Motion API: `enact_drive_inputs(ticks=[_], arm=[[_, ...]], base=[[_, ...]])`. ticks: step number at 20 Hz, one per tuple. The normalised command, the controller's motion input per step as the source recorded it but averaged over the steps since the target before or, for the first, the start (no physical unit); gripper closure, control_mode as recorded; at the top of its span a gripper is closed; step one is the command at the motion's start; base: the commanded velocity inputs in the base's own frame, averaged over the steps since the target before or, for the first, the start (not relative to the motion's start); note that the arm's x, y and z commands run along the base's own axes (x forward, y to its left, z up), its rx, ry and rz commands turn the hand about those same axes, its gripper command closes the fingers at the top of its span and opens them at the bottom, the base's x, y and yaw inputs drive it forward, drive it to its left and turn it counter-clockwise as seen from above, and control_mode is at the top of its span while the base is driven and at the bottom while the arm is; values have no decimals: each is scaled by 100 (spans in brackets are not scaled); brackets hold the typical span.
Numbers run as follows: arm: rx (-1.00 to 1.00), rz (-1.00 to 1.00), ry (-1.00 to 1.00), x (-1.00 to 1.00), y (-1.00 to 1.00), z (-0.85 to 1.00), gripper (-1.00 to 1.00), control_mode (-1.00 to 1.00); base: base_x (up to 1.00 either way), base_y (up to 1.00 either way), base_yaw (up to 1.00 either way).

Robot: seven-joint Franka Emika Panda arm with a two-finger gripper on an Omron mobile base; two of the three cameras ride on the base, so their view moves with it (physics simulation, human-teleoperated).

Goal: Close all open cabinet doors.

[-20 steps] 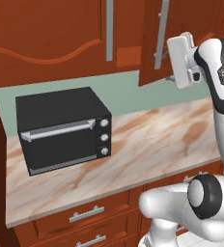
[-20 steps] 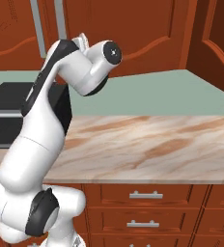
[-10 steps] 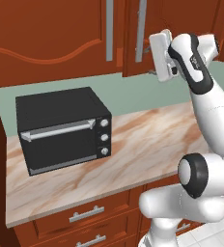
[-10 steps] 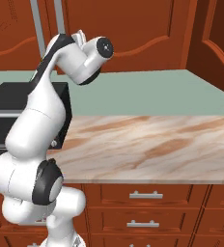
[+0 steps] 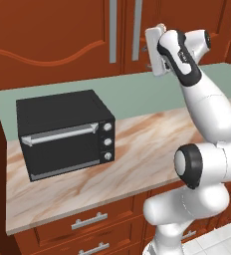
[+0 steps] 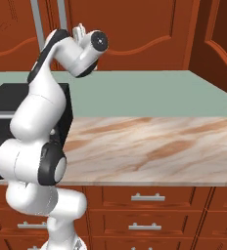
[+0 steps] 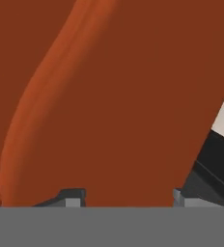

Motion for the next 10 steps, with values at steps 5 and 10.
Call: enact_drive_inputs(ticks=[5, 10], arm=[[0, -12, 0, 58, 0, -19, -100, -100], [-1, -9, -8, -21, -16, -17, -100, -100]], base=[[0, 0, 0], [0, 0, 0]])
